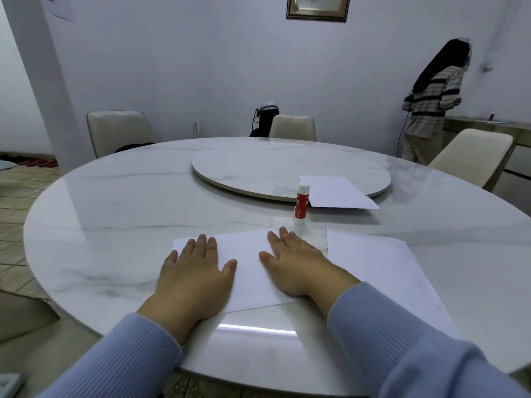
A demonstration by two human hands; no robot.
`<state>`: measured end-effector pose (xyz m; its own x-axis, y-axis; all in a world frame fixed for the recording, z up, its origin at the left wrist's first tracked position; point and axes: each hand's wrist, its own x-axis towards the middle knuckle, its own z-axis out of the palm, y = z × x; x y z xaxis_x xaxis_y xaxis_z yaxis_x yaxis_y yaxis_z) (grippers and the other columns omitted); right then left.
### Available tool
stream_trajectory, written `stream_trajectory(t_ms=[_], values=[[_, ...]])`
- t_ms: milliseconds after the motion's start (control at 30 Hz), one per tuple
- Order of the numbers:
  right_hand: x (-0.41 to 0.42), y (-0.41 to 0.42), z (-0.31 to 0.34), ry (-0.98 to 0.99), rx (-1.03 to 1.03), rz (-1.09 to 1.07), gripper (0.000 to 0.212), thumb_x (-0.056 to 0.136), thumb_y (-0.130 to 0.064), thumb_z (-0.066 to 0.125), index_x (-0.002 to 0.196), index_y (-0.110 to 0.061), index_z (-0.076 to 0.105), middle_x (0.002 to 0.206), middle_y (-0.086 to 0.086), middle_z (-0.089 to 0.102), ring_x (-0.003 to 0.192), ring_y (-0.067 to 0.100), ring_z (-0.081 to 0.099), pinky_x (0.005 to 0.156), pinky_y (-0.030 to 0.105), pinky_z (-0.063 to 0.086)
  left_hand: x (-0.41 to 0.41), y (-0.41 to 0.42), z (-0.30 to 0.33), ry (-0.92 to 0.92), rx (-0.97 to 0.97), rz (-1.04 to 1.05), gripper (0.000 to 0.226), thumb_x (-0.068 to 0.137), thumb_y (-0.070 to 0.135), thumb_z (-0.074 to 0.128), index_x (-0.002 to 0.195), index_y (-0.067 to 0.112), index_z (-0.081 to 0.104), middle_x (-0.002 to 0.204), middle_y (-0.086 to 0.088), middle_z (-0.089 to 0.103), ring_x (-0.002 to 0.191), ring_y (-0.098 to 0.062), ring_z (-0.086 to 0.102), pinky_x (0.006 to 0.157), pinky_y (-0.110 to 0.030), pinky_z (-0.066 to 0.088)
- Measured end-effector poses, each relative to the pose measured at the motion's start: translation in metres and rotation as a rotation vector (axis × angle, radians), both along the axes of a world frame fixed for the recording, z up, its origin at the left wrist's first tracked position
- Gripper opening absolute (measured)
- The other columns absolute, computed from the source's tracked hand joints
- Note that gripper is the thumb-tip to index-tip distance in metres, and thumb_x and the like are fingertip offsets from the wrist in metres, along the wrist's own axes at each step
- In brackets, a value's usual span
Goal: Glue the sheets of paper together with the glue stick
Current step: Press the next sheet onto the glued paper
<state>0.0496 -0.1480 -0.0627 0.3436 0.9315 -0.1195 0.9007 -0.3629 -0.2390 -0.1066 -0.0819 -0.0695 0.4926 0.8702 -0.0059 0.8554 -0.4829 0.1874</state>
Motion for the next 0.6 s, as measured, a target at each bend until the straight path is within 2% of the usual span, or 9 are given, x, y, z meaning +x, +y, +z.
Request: stream_trajectory(t_ms=[233,400,500,600], values=[[-0.004,-0.007,-0.006,-0.047,0.065,-0.05,0.065,0.097,-0.05,0.013,0.154,-0.021,0.001,0.163,-0.002,-0.005,0.149,0.013,-0.005,0.12,0.034,-0.005,-0.006,0.0,-0.001,-0.019,0.028,0.035,0.065,0.092,0.055,0.013,0.15,0.027,0.002,0.16,0.003,-0.003,0.147,-0.017,-0.002,0.119,-0.04,0.002],[0.004,-0.01,0.0,0.032,0.049,-0.026,0.06,0.1,-0.043,0.016,0.154,-0.022,0.002,0.163,-0.006,-0.004,0.149,0.01,-0.003,0.118,0.028,-0.002,-0.019,0.006,0.0,0.001,0.052,-0.021,0.059,0.093,0.054,0.012,0.148,0.038,0.002,0.16,0.009,-0.002,0.147,-0.012,0.0,0.117,-0.037,0.005],[0.001,-0.014,0.0,0.019,0.114,-0.054,0.062,0.099,-0.046,0.02,0.154,-0.021,0.007,0.163,-0.006,0.002,0.149,0.012,0.003,0.118,0.029,0.004,-0.023,0.006,-0.001,-0.015,0.048,0.008,0.061,0.092,0.055,0.012,0.149,0.037,0.002,0.16,0.006,-0.003,0.147,-0.011,-0.002,0.118,-0.038,0.002],[0.001,-0.016,0.003,0.115,0.215,-0.107,0.065,0.095,-0.048,0.037,0.152,-0.024,0.018,0.159,-0.004,0.022,0.145,0.018,0.021,0.115,0.033,0.019,-0.021,0.005,-0.001,-0.02,0.044,0.047,0.064,0.091,0.057,0.013,0.149,0.034,0.002,0.16,0.003,-0.003,0.147,-0.013,-0.002,0.118,-0.039,0.001]])
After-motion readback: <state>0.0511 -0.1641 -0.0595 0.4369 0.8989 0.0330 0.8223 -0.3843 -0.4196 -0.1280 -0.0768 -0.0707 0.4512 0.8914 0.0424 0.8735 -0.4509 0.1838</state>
